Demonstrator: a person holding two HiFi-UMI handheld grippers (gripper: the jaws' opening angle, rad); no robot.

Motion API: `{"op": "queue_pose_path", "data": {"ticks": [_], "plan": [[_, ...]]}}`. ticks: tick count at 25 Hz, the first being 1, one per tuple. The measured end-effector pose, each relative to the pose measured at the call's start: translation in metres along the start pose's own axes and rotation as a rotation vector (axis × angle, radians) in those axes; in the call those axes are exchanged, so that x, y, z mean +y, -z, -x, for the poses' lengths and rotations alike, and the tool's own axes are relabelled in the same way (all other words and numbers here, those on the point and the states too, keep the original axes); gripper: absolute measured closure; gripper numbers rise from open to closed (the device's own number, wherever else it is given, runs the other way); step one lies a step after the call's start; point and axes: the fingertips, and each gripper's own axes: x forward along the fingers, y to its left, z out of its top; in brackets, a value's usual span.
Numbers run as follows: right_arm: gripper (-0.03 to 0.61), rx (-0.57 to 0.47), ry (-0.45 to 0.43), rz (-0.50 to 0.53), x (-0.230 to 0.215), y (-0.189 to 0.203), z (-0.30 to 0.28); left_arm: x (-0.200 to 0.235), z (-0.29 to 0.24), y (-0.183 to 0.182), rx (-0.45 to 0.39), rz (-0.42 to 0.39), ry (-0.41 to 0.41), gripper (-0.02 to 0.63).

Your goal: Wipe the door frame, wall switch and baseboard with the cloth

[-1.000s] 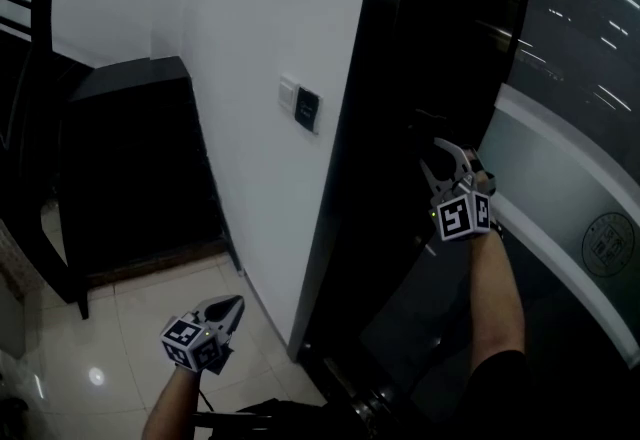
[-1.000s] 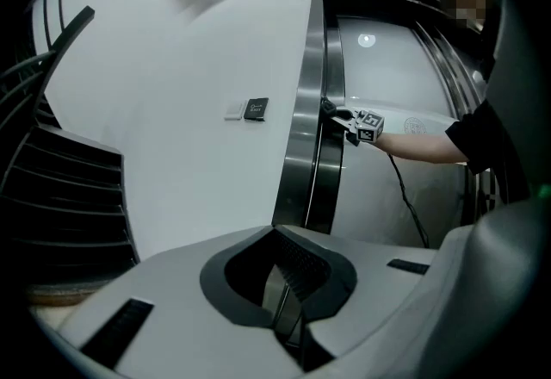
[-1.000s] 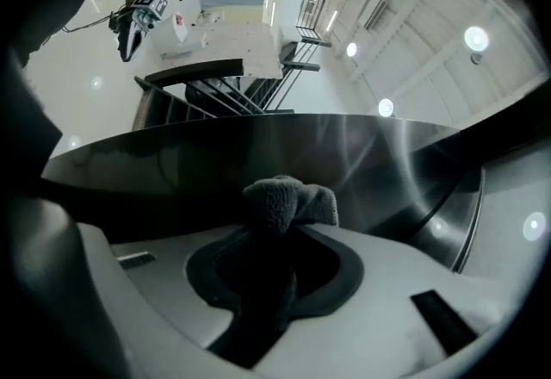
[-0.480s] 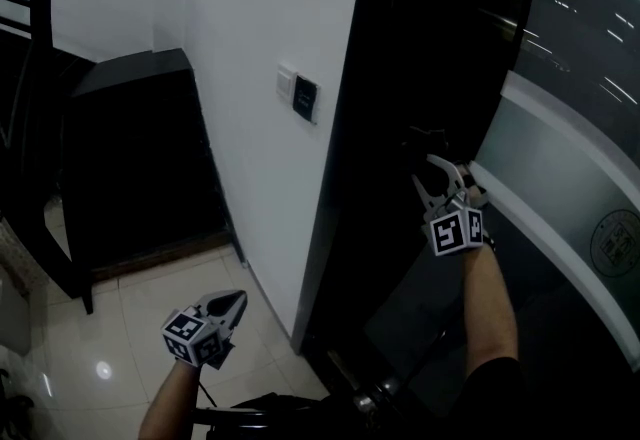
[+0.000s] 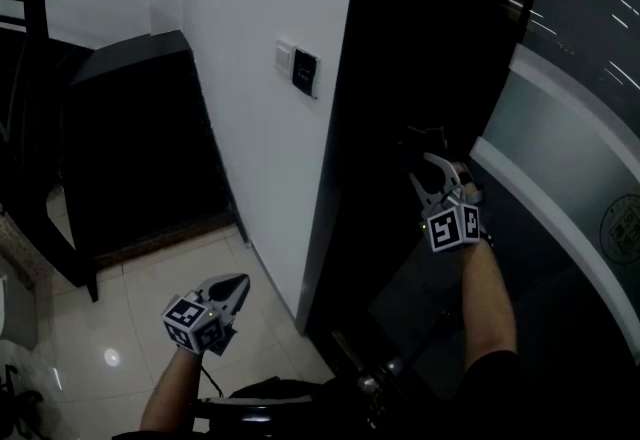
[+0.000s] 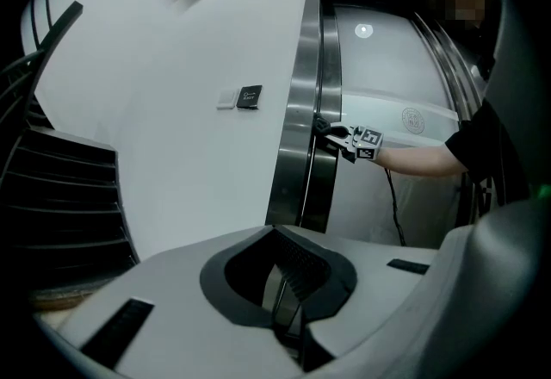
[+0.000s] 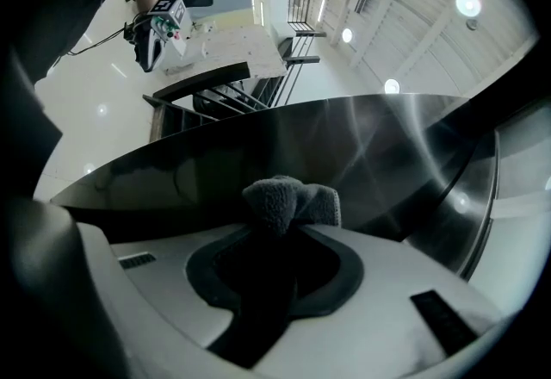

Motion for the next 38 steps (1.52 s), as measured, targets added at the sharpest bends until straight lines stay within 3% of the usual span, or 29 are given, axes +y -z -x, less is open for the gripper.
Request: {"op": "queue_pose_path", "data": {"ticks": [38], "plan": [[0.495,0.080,-0.248,-0.118,0.163,0.042,0.009,-0.018,0.002,0.037,0.104,0.024,-0.007,0.612]]}}
